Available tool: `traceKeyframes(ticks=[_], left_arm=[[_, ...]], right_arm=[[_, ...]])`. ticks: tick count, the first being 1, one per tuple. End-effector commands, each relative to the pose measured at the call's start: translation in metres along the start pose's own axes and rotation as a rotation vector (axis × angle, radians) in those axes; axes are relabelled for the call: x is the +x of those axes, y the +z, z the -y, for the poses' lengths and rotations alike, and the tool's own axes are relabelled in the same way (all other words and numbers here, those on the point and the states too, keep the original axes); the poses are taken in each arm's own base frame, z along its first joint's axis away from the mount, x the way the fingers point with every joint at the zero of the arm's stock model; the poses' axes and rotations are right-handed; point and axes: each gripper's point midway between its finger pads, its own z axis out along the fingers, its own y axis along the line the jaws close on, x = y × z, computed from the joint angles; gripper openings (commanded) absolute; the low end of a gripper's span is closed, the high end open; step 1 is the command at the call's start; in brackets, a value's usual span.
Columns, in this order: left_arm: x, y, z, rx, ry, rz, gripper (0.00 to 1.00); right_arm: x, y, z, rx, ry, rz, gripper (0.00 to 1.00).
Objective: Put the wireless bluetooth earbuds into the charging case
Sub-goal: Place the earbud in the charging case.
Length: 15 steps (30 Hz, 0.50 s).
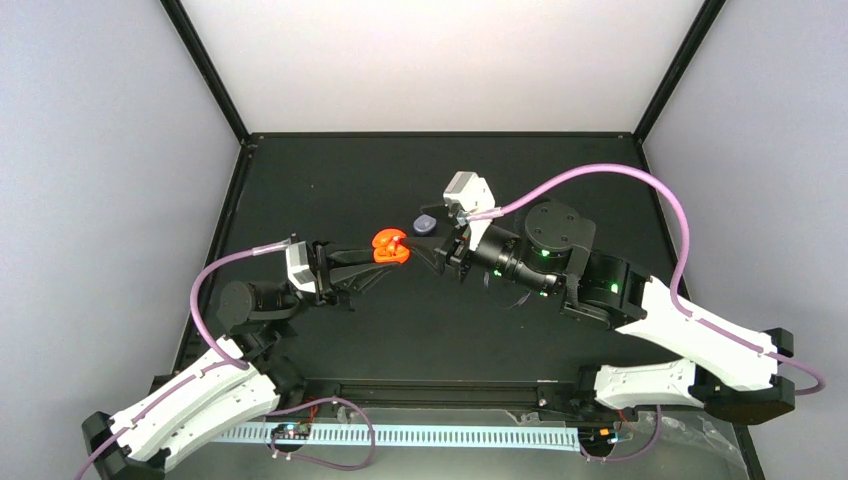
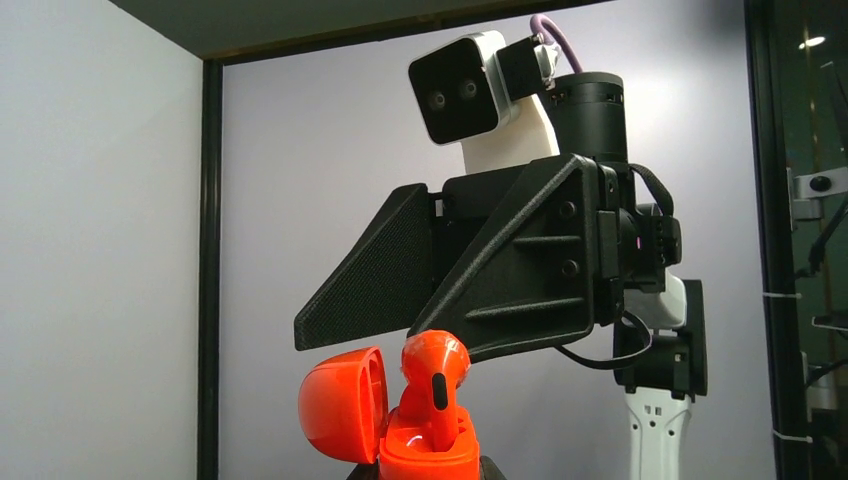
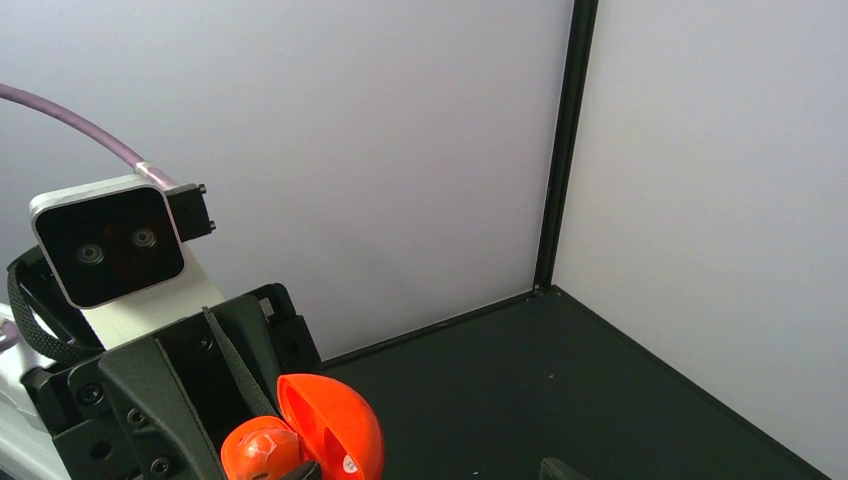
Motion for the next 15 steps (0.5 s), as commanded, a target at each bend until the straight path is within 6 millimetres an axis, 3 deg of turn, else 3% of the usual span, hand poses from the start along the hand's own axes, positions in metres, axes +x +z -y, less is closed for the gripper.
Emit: traceKeyframes(ticks=[1, 15], left_arm=[[-0.019, 0.001, 0.008, 0.027, 0.020, 0.046, 0.02], [-0.017, 0.002, 0.009, 0.041, 0.015, 0.039, 0.01]], right_arm=[[-0.008, -0.004, -0.004, -0.022, 0.007, 0.008, 0.56], [-0.003, 0.006, -0.009, -0.040, -0.006, -0.018, 0.56]])
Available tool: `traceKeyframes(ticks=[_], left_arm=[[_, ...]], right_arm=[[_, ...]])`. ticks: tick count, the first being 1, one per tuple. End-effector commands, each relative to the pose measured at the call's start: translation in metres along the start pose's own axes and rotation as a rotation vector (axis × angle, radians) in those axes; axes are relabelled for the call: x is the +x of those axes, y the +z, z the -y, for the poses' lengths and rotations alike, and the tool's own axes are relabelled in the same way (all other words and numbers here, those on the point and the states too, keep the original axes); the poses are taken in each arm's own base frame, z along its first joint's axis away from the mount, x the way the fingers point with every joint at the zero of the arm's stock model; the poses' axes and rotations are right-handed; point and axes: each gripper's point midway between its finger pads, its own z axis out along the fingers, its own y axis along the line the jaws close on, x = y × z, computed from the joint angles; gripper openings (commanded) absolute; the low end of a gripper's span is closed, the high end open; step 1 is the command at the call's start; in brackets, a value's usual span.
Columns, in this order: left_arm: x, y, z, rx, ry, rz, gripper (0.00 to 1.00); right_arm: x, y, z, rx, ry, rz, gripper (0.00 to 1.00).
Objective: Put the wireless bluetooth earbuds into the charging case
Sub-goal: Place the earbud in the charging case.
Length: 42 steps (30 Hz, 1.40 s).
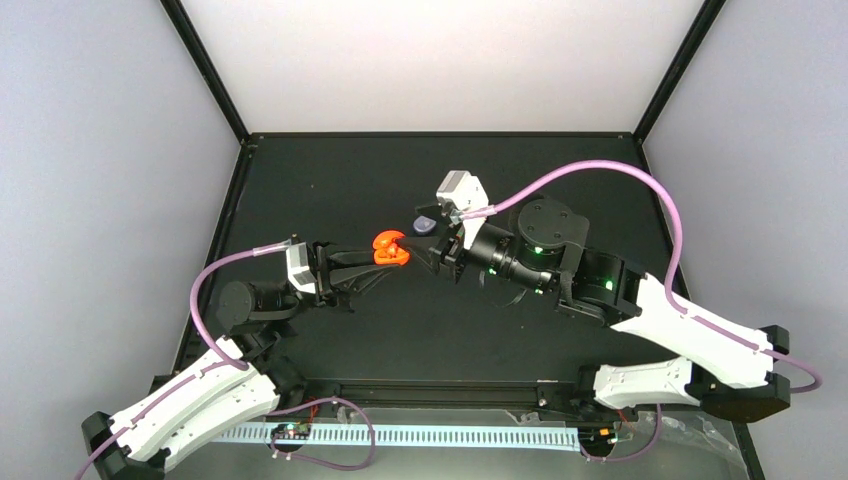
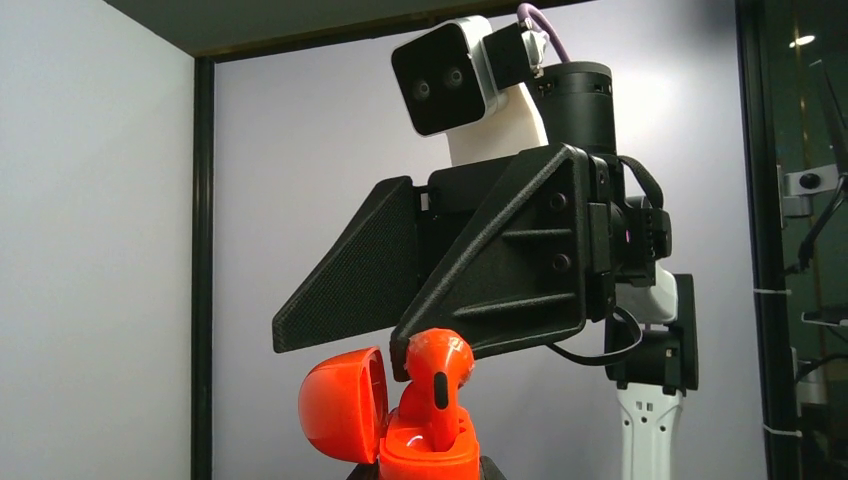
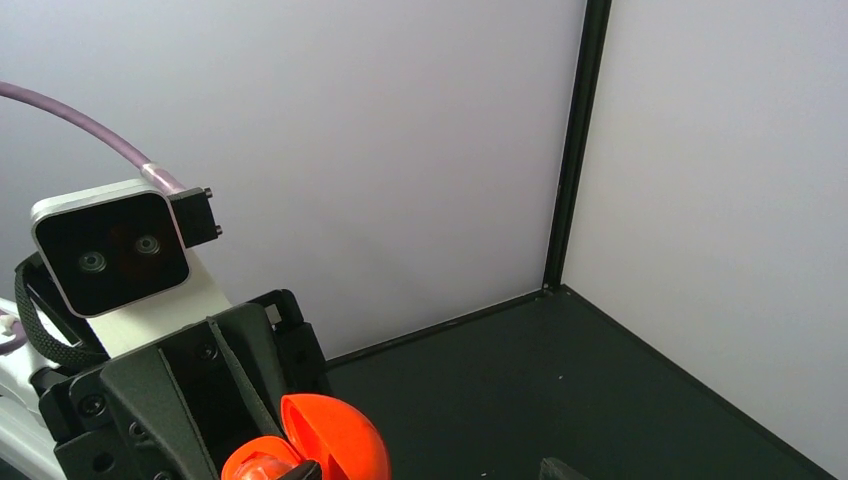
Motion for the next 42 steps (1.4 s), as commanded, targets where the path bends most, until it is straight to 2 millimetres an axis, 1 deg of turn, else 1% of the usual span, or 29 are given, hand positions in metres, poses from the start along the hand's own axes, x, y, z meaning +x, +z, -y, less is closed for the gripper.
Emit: traceKeyframes(ticks=[1, 13, 17, 20, 23, 26, 30, 32, 38, 42], left_arm=[[-0.017, 0.002, 0.007, 0.032, 0.017, 0.042, 0.02], [-0.017, 0.003, 0.007, 0.034, 0.014, 0.041, 0.02], [-0.017, 0.002, 0.007, 0.031, 0.014, 0.040, 0.02], [-0.017, 0.002, 0.006, 0.024, 0.016, 0.043, 0.02], [-0.019, 0.001, 0.006, 0.019, 0.017, 0.049, 0.01], [-0.021, 0.001, 0.005, 0.009, 0.014, 0.058, 0.02], [-0.022, 0.000, 0.005, 0.008, 0.009, 0.064, 0.01], [-0.022, 0.000, 0.004, 0.006, 0.007, 0.064, 0.02], [-0.022, 0.000, 0.004, 0.006, 0.005, 0.064, 0.02], [-0.022, 0.000, 0.005, 0.007, 0.002, 0.062, 0.02]], right_arm=[[-0.003, 0.001, -0.004, -0.016, -0.007, -0.008, 0.56], [-0.002, 0.004, -0.006, -0.023, -0.007, -0.014, 0.56], [-0.007, 0.000, -0.005, -0.023, -0.007, 0.001, 0.57], [-0.013, -0.007, -0.003, -0.016, -0.015, 0.021, 0.58], [-0.016, -0.018, -0.001, -0.010, -0.026, 0.038, 0.60], [-0.009, -0.021, -0.001, -0.016, -0.031, 0.020, 0.63], [0.003, -0.021, -0.005, -0.042, -0.025, -0.007, 0.68], [0.005, -0.021, -0.007, -0.051, -0.020, -0.011, 0.71], [0.010, -0.015, -0.011, -0.071, -0.019, -0.034, 0.83], [0.009, -0.013, -0.010, -0.066, -0.018, -0.032, 0.85]])
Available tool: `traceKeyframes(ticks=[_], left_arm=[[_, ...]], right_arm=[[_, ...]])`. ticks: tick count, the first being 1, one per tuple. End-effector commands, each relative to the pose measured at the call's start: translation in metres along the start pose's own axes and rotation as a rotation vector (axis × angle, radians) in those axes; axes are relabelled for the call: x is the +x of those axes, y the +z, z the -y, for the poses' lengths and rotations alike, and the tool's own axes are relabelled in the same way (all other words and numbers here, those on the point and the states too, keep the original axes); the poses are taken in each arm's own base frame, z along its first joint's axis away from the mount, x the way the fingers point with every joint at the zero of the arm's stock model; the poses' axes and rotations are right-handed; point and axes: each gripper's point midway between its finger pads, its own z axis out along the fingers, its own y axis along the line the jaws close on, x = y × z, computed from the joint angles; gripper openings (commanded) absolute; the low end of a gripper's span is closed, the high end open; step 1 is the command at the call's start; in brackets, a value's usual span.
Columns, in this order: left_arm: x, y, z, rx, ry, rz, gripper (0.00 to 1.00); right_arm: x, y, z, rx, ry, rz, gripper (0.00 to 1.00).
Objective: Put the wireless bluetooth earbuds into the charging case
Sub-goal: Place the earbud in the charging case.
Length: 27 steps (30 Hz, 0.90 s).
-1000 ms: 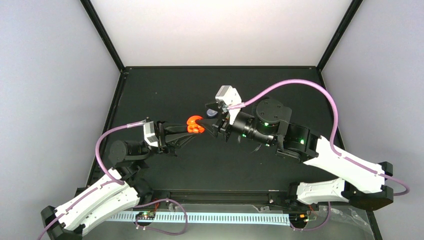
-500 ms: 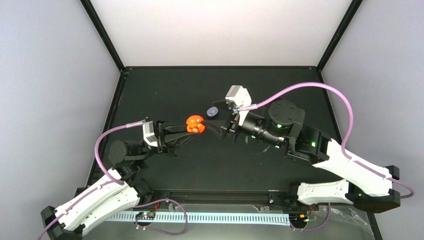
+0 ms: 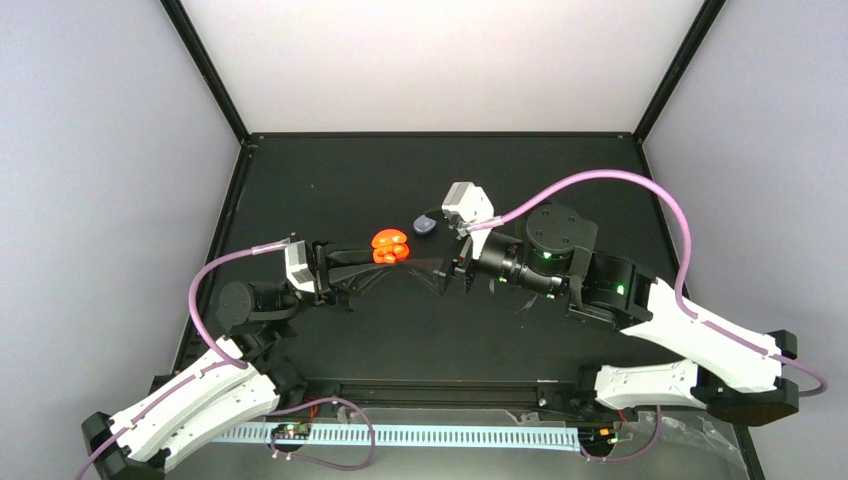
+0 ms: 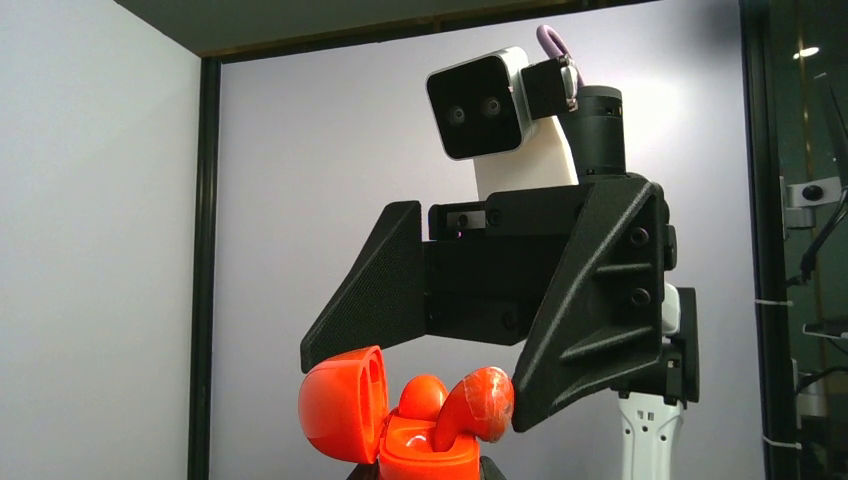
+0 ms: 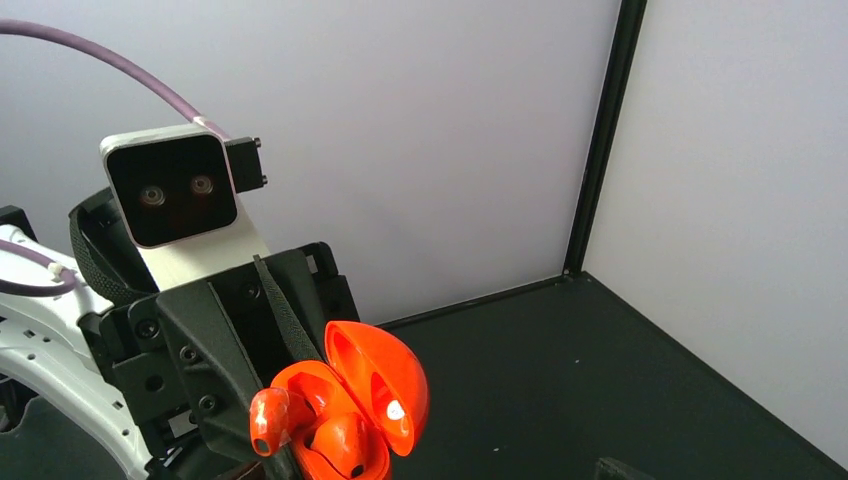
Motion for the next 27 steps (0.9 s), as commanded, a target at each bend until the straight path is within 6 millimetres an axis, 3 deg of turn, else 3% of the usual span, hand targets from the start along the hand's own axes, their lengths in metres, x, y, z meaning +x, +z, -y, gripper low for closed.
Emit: traceKeyframes(ticks=[1, 27], left_arm=[[-0.020, 0.000, 0.006, 0.013, 0.021, 0.057, 0.02], [-0.015, 0.001, 0.008, 0.037, 0.001, 0.041, 0.02]], right_arm=[[0.000, 0.002, -0.002, -0.008, 0.004, -0.003, 0.85], [-0.003, 0.017, 0.004, 0.033, 0.016, -0.008, 0.86]])
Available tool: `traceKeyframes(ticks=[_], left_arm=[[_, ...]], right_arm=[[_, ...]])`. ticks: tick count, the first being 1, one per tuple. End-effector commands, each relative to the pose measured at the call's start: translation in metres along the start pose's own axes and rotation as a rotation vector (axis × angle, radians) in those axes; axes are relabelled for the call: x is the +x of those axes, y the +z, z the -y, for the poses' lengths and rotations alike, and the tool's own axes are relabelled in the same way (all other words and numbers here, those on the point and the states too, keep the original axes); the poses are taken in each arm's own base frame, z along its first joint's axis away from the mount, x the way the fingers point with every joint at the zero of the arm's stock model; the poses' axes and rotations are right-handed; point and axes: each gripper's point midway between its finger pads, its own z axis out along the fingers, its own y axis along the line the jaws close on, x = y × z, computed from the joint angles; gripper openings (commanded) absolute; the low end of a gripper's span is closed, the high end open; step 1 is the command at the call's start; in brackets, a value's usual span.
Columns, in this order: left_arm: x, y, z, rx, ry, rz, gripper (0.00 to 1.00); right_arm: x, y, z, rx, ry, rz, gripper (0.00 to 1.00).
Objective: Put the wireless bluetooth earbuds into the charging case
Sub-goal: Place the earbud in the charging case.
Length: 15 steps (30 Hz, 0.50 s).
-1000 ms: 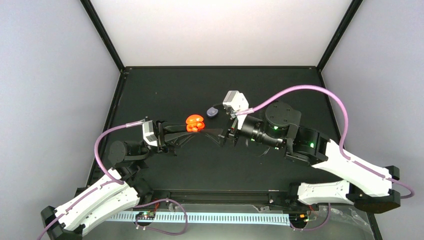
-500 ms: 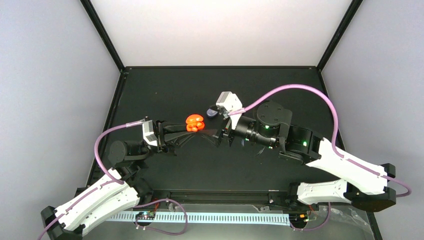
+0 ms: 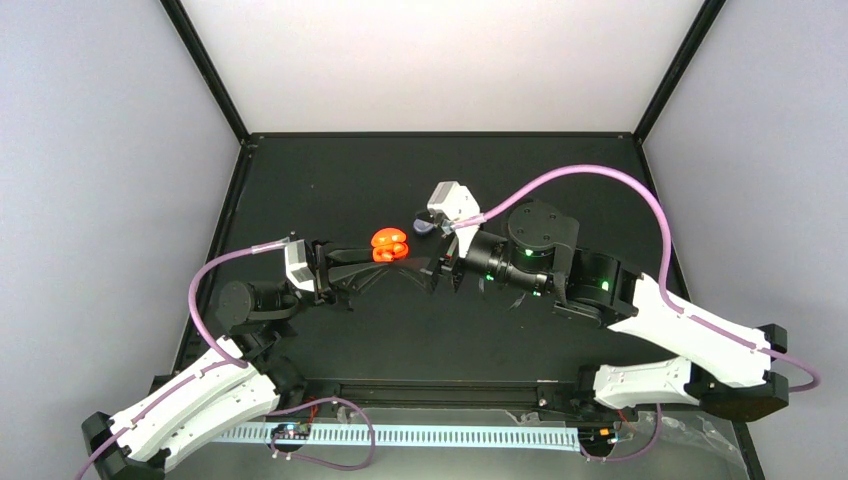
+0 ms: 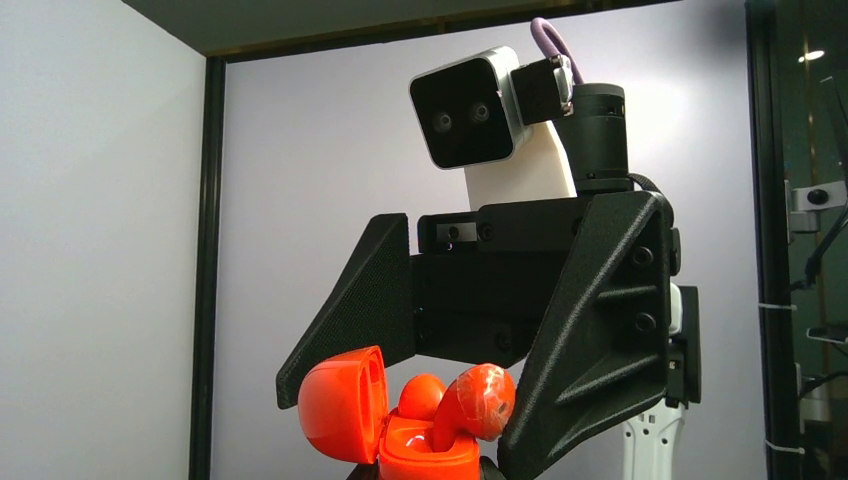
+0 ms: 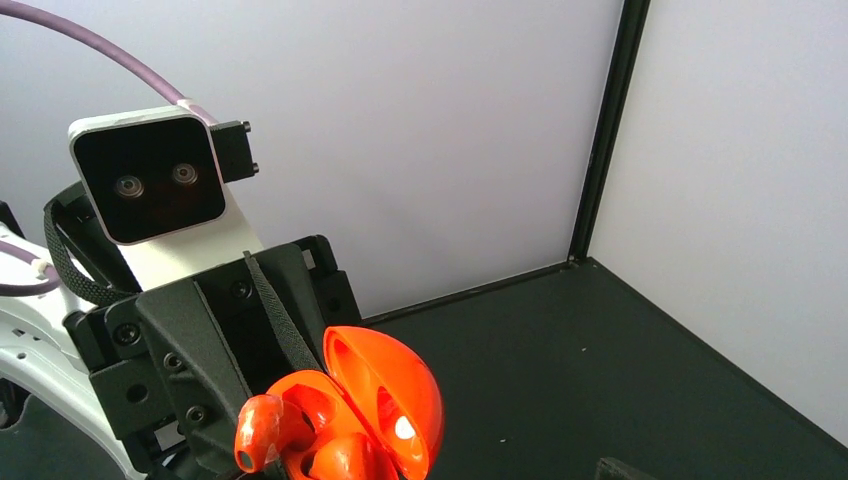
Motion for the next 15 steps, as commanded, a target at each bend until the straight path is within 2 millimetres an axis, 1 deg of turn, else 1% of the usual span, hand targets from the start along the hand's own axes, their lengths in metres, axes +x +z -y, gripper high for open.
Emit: traceKeyframes(ticks=[1, 15], left_arm=[[-0.0151, 0.0013, 0.0093, 0.041, 0.007, 0.039, 0.02], [-0.0147, 0.0013, 0.0101, 0.046, 0.005, 0.037, 0.01]], right_arm=[[-0.0135, 0.0000, 0.0032, 0.024, 0.007, 0.031, 0.85], [-0.0130, 0.0064, -0.0003, 0.007, 0.006, 0.012, 0.86]])
